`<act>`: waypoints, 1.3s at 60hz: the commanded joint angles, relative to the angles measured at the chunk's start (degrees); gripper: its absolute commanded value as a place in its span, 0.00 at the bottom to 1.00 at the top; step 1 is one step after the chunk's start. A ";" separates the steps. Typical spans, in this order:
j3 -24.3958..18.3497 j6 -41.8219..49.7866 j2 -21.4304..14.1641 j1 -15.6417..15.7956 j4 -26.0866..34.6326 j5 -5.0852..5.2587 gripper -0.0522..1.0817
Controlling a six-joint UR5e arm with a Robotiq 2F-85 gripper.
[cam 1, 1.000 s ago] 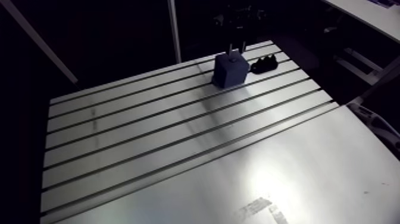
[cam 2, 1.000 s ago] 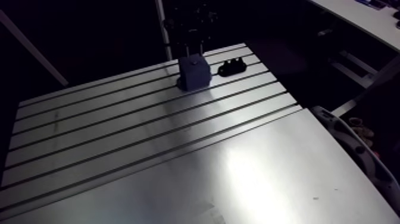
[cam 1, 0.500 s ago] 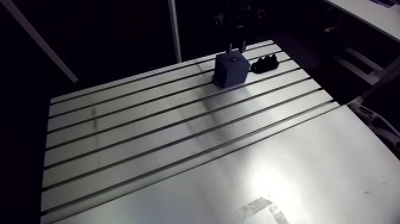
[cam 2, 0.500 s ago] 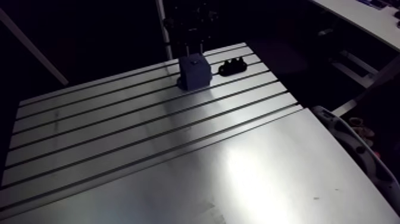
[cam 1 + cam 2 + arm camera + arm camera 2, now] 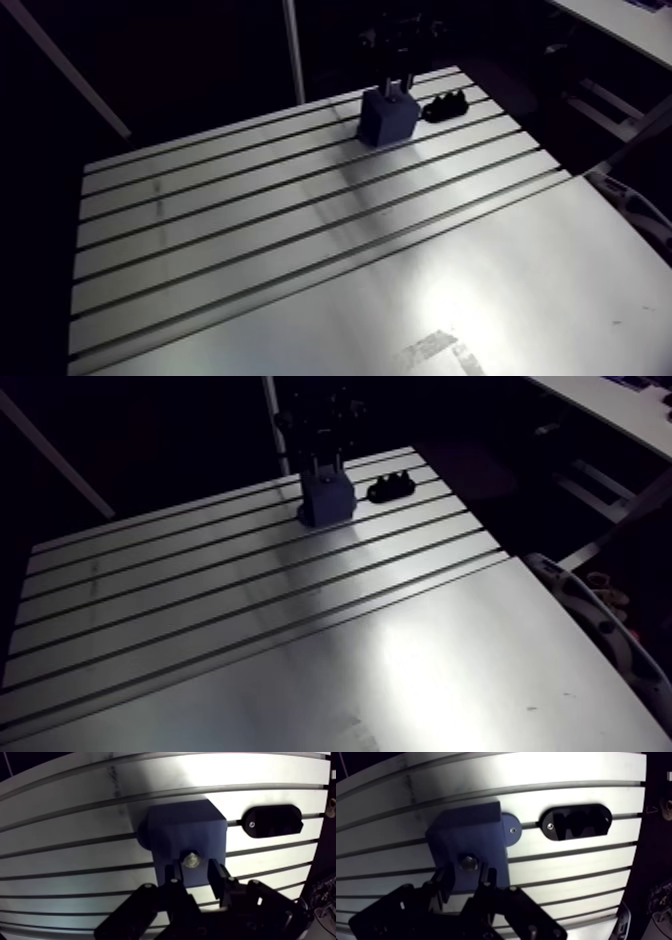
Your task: Pick up the M10 bolt and insert it into the hex recess until seated.
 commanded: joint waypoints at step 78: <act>0.25 -2.15 0.62 0.24 -0.09 -0.05 0.60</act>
